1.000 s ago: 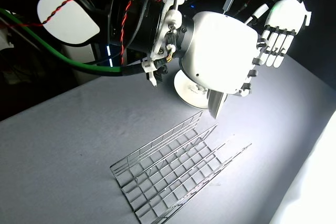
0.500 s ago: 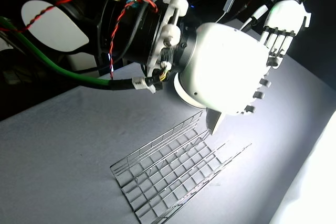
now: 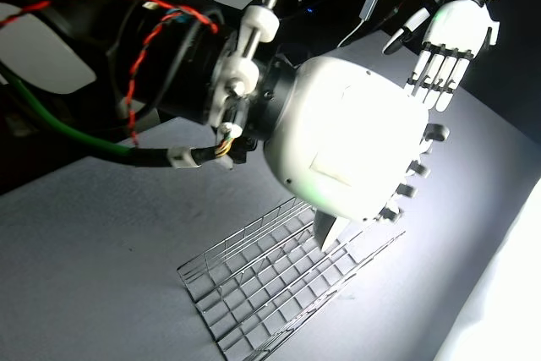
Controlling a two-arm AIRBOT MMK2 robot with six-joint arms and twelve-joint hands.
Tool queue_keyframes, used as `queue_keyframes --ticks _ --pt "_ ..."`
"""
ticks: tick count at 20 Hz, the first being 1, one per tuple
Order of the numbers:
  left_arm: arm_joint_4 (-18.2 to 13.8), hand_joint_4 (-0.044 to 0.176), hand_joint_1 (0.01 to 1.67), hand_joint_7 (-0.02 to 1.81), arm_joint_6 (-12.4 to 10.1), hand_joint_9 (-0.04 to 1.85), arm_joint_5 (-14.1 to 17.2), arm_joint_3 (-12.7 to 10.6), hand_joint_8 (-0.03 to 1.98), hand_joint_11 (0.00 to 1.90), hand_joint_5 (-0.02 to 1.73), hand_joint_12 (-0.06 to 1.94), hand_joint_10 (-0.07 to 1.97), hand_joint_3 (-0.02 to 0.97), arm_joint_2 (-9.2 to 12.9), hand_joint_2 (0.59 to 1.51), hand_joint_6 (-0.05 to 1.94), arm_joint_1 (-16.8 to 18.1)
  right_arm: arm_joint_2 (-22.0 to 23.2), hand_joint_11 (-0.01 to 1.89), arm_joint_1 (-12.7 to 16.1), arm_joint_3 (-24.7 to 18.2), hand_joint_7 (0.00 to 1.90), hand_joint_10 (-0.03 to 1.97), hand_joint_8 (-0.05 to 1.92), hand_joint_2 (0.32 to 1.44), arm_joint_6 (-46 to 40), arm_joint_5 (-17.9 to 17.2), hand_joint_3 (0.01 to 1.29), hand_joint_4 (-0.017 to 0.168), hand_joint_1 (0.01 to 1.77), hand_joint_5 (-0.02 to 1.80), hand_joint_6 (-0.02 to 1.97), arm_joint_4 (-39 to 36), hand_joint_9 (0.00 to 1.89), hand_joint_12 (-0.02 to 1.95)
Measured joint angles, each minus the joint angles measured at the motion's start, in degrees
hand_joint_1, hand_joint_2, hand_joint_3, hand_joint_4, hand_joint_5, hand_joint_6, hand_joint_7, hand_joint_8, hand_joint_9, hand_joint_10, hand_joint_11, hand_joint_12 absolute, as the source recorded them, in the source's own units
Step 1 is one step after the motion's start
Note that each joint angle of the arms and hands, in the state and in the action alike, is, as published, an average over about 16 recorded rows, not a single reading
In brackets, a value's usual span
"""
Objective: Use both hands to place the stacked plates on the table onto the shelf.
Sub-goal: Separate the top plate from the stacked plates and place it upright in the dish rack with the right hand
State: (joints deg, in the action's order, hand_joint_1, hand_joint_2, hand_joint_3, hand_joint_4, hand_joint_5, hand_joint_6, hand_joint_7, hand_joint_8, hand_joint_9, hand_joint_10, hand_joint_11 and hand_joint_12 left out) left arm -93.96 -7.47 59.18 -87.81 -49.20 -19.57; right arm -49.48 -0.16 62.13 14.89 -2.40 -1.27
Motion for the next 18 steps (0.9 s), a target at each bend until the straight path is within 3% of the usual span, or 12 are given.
queue_keyframes --ticks 9,18 --pt "2.04 0.002 0.01 0.02 -0.89 0.02 -3.11 3.38 0.0 0.02 0.06 0.0 0.01 0.005 -1.03 1.108 0.02 -0.09 4.39 0.8 -2.15 -0.02 1.02 1.14 0.8 1.01 0.01 0.22 0.01 -0.002 1.38 0.93 1.03 -2.48 0.95 1.03" --pt "3.95 0.002 0.01 0.03 -1.5 0.02 -6.71 6.26 0.0 0.02 0.06 0.0 0.01 0.005 -2.3 1.11 0.02 -1.87 6.52 0.8 -9.05 0.26 1.03 1.1 0.77 1.01 -0.02 -3.95 0.01 -0.002 1.38 0.93 1.02 -3.62 0.96 0.98"
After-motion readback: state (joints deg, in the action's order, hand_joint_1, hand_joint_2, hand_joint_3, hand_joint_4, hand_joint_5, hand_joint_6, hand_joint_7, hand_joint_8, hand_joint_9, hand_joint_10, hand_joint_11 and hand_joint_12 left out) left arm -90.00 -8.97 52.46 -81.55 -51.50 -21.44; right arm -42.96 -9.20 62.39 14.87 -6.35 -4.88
